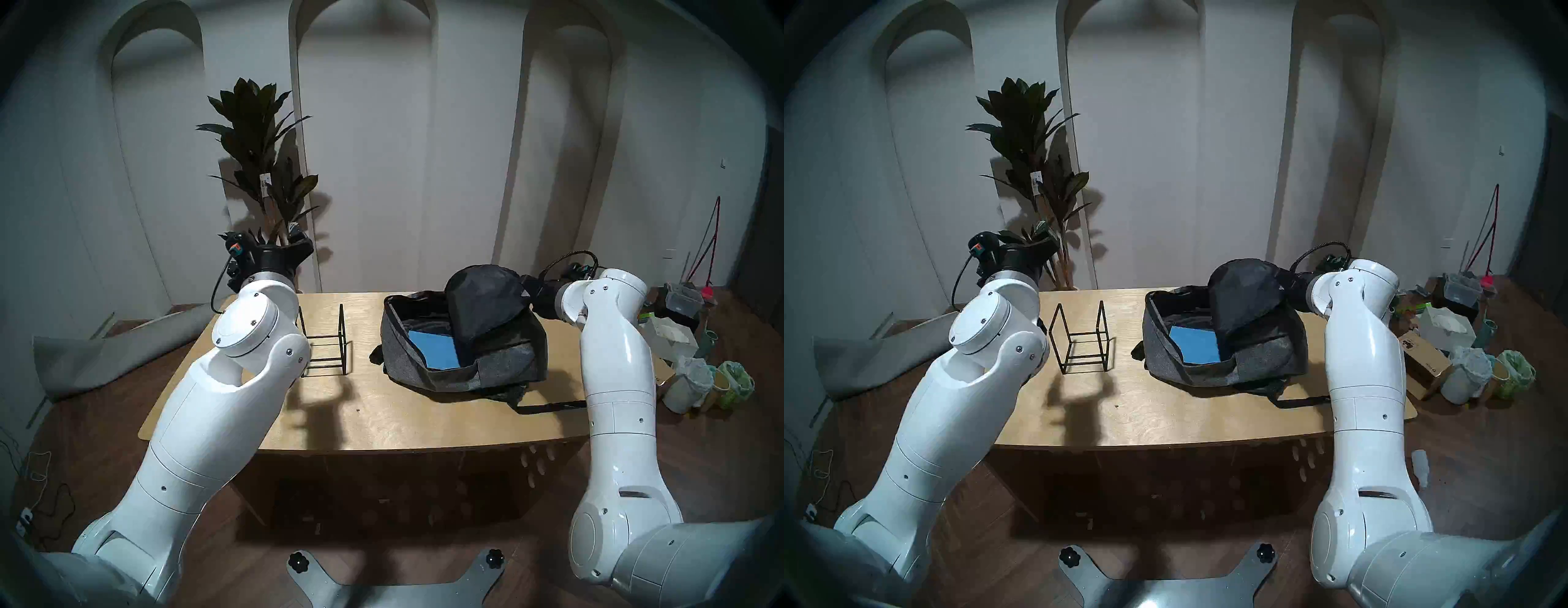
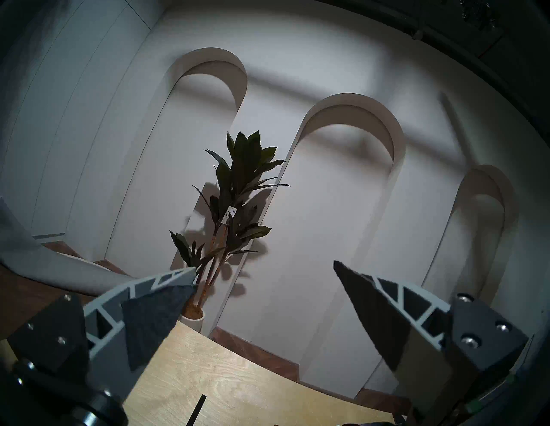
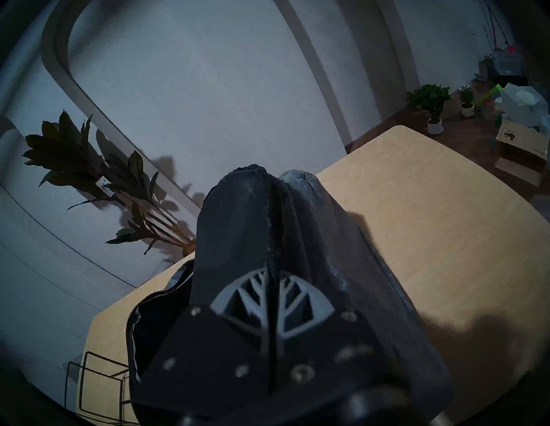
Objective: Put the book into the bag and close the bag
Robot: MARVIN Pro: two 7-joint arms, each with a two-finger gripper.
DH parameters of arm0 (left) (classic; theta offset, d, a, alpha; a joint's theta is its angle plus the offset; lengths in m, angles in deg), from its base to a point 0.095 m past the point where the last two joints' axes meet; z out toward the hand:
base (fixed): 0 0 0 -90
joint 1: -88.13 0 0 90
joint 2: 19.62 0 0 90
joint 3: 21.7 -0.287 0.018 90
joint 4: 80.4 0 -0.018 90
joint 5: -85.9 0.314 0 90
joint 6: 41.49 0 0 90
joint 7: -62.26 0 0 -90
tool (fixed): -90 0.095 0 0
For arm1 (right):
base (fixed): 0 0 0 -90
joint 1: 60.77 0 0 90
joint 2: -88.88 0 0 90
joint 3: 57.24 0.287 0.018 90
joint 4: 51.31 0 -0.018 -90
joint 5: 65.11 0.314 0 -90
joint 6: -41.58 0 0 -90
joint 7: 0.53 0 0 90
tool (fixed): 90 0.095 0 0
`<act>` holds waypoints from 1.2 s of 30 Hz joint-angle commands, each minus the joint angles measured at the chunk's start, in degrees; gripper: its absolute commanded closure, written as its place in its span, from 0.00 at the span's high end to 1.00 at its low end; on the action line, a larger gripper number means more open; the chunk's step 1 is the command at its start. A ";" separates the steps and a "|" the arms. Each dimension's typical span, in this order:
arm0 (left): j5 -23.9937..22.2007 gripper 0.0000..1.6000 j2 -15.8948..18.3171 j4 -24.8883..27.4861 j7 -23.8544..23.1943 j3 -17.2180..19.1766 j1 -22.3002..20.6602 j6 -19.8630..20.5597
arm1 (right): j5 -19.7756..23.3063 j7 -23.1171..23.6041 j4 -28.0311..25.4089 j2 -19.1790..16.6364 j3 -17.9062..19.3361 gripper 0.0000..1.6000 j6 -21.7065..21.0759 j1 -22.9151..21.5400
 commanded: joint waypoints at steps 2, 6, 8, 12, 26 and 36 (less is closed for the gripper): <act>0.62 1.00 0.05 0.60 0.25 0.37 -1.21 0.09 | 1.80 0.57 -3.02 2.59 -1.11 0.00 0.16 -0.93; 0.62 1.00 0.15 0.75 0.48 1.09 -0.97 -0.30 | 2.78 0.65 -4.67 4.25 -2.82 0.00 0.16 -1.46; 0.58 1.00 0.31 0.95 0.57 1.54 -0.81 -0.45 | 3.04 0.54 -5.46 4.98 -3.88 0.00 0.16 -1.59; 0.59 1.00 0.86 1.79 1.28 2.90 0.19 -1.00 | 3.38 -0.10 -6.70 6.63 -6.73 0.00 0.16 -1.23; -0.37 1.00 3.32 5.12 2.97 7.52 4.38 -2.60 | 3.35 -2.78 -8.34 10.59 -15.55 0.00 0.16 -0.06; -1.55 1.00 4.63 6.68 2.75 10.83 7.26 -3.71 | 1.91 -5.68 -6.74 14.01 -23.54 0.00 0.53 -0.78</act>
